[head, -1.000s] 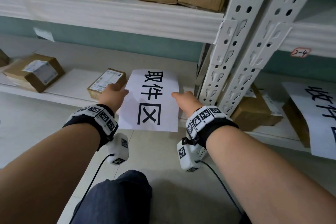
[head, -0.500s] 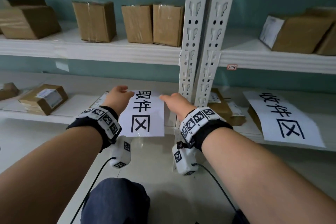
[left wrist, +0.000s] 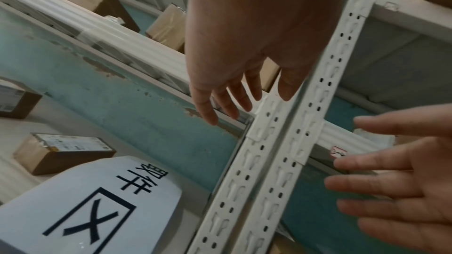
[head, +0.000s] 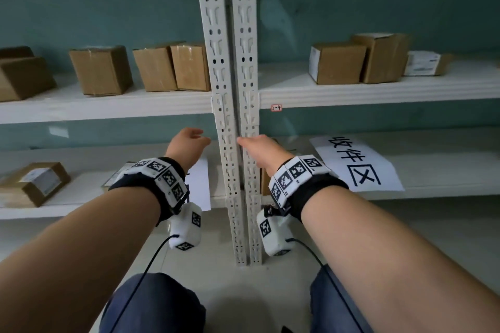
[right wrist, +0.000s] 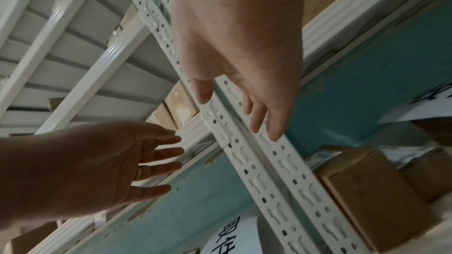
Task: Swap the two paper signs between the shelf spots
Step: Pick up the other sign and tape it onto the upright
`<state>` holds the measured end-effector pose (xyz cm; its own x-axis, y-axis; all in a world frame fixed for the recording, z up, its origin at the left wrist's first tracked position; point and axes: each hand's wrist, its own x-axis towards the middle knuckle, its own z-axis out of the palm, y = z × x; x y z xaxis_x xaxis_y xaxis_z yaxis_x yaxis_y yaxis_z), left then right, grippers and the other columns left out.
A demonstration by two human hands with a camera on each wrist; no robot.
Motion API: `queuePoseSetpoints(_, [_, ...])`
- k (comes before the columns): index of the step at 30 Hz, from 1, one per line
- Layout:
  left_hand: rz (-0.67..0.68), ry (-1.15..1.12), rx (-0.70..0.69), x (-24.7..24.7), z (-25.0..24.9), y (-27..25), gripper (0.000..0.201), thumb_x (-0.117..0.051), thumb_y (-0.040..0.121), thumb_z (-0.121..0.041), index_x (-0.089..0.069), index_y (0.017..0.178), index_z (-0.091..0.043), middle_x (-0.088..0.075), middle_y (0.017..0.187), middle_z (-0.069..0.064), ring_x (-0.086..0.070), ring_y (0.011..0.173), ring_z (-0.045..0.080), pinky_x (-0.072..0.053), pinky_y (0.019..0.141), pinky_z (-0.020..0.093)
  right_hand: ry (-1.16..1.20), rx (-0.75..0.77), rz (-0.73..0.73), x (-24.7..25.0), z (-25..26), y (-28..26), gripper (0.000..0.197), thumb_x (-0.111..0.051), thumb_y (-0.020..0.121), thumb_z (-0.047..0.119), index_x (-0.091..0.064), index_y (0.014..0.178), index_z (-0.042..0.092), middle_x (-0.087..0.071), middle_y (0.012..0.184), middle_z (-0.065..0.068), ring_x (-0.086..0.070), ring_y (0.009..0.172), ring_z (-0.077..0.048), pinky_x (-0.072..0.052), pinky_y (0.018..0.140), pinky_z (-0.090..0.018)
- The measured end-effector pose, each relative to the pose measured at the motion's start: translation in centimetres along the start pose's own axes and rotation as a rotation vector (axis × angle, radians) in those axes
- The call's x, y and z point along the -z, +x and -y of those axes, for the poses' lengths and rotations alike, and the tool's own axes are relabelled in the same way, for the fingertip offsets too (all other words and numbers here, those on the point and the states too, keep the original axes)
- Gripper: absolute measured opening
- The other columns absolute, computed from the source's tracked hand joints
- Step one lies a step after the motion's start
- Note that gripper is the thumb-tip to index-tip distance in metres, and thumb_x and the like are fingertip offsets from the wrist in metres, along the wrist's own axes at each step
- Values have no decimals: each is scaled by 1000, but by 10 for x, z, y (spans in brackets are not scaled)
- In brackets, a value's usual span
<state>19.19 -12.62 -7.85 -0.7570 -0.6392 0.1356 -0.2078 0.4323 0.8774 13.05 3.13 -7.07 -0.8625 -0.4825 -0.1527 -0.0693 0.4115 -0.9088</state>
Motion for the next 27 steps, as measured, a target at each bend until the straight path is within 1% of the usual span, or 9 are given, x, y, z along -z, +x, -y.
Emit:
queuePoseSetpoints(4, [85, -17, -24, -39, -24, 1, 40, -58, 91, -22, -54, 130, -13, -60, 124, 8, -56, 100, 20, -42, 77, 29, 15, -31, -64, 39, -19, -5, 62, -48, 92, 43, -39, 139, 3, -53, 130, -10, -53, 107, -23, -44, 103, -42])
queuePoseSetpoints(7, [133, -43, -23, -73, -37, 3, 36, -60, 90, -23, -57, 124, -14, -62, 118, 6, -58, 98, 20, -43, 75, 29, 10, -66, -123, 72, -38, -3, 63, -48, 93, 44, -40, 140, 4, -46, 142, -12, -49, 125, -28, -41, 106, -41])
queuePoseSetpoints(12, [250, -16, -30, -137, -50, 5, 27, -60, 89, -22, -59, 116, -17, -63, 108, 7, -60, 99, 22, -47, 76, 28, 57, -136, -231, 127, -76, 7, 55, -50, 91, 44, -49, 131, 6, -56, 132, -12, -54, 119, -27, -43, 105, -43])
queuePoseSetpoints(15, [308, 2, -17, -169, -54, 6, 27, -61, 88, -21, -62, 114, -15, -64, 106, 7, -61, 102, 25, -51, 91, 37, 64, -184, -283, 157, -95, 12, 49, -49, 94, 39, -53, 126, 3, -57, 128, -16, -55, 117, -29, -43, 105, -44])
queuePoseSetpoints(18, [348, 24, 5, -199, -54, 13, 38, -61, 87, -24, -59, 124, -14, -64, 116, 9, -61, 104, 26, -49, 96, 37, 72, -212, -346, 183, -114, 22, 48, -49, 94, 34, -55, 121, -5, -60, 121, -21, -56, 99, -29, -44, 90, -33])
queuePoseSetpoints(20, [378, 36, 16, -217, -53, 19, 36, -58, 91, -22, -58, 126, -12, -62, 109, 7, -59, 95, 21, -48, 86, 29, 87, -233, -387, 195, -124, 29, 47, -49, 93, 29, -55, 122, -7, -62, 110, -21, -56, 94, -30, -44, 86, -34])
queuePoseSetpoints(22, [414, 41, 12, -233, -52, 25, 33, -57, 93, -21, -59, 123, -10, -61, 105, 7, -56, 89, 18, -44, 79, 27, 121, -273, -423, 205, -135, 37, 46, -49, 92, 26, -54, 124, -8, -62, 105, -21, -58, 97, -31, -48, 86, -38])
queuePoseSetpoints(24, [444, 47, 22, -247, -50, 32, 30, -58, 92, -19, -61, 119, -8, -62, 105, 9, -56, 86, 18, -41, 76, 26, 140, -291, -449, 215, -143, 48, 47, -49, 92, 22, -52, 125, -11, -61, 119, -27, -60, 109, -37, -50, 85, -38])
queuePoseSetpoints(27, [475, 31, 76, -267, -48, 44, 21, -59, 90, -18, -63, 109, -10, -64, 109, 10, -59, 90, 21, -42, 73, 26, 125, -310, -477, 231, -153, 66, 49, -48, 92, 20, -46, 128, -13, -49, 135, -26, -48, 125, -38, -42, 103, -49])
